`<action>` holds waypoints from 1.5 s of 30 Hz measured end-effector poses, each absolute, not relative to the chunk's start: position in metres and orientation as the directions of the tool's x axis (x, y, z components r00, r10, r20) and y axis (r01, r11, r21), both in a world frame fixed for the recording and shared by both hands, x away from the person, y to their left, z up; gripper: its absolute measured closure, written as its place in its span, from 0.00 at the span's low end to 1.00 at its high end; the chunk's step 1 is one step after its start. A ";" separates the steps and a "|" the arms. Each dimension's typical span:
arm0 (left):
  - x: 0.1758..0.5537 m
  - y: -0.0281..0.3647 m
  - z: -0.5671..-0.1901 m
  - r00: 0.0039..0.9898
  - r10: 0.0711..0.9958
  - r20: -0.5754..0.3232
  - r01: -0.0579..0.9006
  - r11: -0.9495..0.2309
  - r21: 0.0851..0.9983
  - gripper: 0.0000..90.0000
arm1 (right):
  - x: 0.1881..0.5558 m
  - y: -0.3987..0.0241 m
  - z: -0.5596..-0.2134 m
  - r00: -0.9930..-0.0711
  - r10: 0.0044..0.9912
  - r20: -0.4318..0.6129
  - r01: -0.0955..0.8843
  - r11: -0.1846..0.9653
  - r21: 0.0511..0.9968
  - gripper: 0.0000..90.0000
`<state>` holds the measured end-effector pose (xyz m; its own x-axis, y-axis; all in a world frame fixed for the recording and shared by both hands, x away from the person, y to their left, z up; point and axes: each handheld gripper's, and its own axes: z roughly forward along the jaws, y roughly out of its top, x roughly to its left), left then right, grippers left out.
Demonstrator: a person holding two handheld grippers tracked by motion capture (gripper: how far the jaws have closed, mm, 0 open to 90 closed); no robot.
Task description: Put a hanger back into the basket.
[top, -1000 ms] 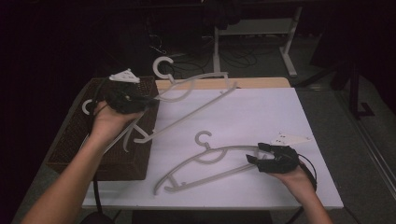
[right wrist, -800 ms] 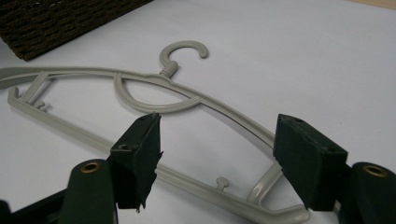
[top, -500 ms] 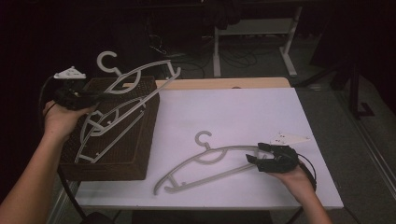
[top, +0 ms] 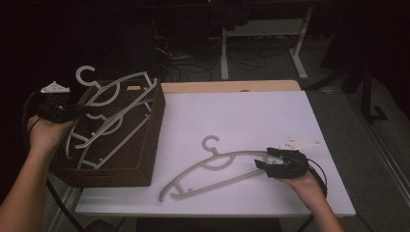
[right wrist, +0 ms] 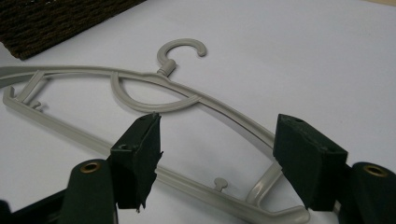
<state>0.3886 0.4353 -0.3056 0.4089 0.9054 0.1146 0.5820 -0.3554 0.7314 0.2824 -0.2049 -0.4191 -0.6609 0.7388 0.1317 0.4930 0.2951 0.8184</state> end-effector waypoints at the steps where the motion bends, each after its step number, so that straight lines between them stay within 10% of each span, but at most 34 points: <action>1: 0.389 0.436 -0.308 0.407 0.907 0.112 0.585 -0.353 0.731 0.92 | 0.282 -0.205 -0.419 -0.662 0.738 0.131 0.493 0.296 0.818 0.35; 19: 0.398 0.432 -0.360 0.398 0.914 0.077 0.693 -0.355 0.628 0.91 | 0.283 -0.205 -0.419 -0.659 0.740 0.132 0.495 0.294 0.818 0.35; 20: 0.398 0.432 -0.359 0.384 0.921 0.074 0.693 -0.340 0.636 0.72 | 0.282 -0.205 -0.419 -0.661 0.739 0.130 0.492 0.295 0.819 0.35; 24: 0.396 0.433 -0.352 0.370 0.928 0.038 0.662 -0.292 0.690 0.55 | 0.282 -0.205 -0.419 -0.659 0.740 0.131 0.492 0.293 0.819 0.35; 45: 0.380 0.284 -0.300 0.723 0.675 -0.151 0.465 -0.312 0.829 0.28 | 0.283 -0.206 -0.419 -0.674 0.724 0.147 0.503 0.305 0.809 0.51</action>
<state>0.3801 0.2835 -0.3005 0.7227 0.6745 -0.1510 0.4647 -0.3124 0.8285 0.2827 -0.2062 -0.4186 -0.6744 0.7236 0.1467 0.5029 0.3048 0.8088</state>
